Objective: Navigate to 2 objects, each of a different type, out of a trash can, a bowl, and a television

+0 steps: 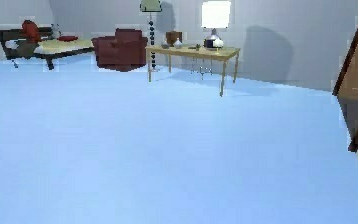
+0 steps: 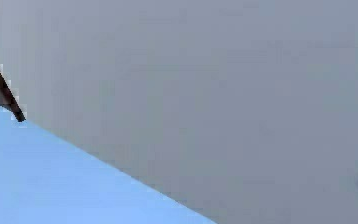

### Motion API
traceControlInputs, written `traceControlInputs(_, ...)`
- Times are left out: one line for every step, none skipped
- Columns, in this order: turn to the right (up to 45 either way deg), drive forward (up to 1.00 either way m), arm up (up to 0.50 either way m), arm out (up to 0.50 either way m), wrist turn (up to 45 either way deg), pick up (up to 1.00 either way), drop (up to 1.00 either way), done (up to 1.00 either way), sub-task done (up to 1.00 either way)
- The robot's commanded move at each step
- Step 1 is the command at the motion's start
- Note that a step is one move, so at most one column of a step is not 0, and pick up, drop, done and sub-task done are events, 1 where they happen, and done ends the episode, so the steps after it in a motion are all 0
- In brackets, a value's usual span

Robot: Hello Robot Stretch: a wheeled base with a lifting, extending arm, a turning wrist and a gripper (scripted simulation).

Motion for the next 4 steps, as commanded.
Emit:
traceControlInputs(0.0, 1.00, 0.00, 0.00, 0.0, 0.00, 0.00, 0.00, 0.00)
traceControlInputs(-3.0, 0.00, 0.00, 0.00, 0.0, 0.00, 0.00, 0.00, 0.00)
traceControlInputs(0.0, 1.00, 0.00, 0.00, 0.0, 0.00, 0.00, 0.00, 0.00)
traceControlInputs(0.0, 1.00, 0.00, 0.00, 0.0, 0.00, 0.00, 0.00, 0.00)
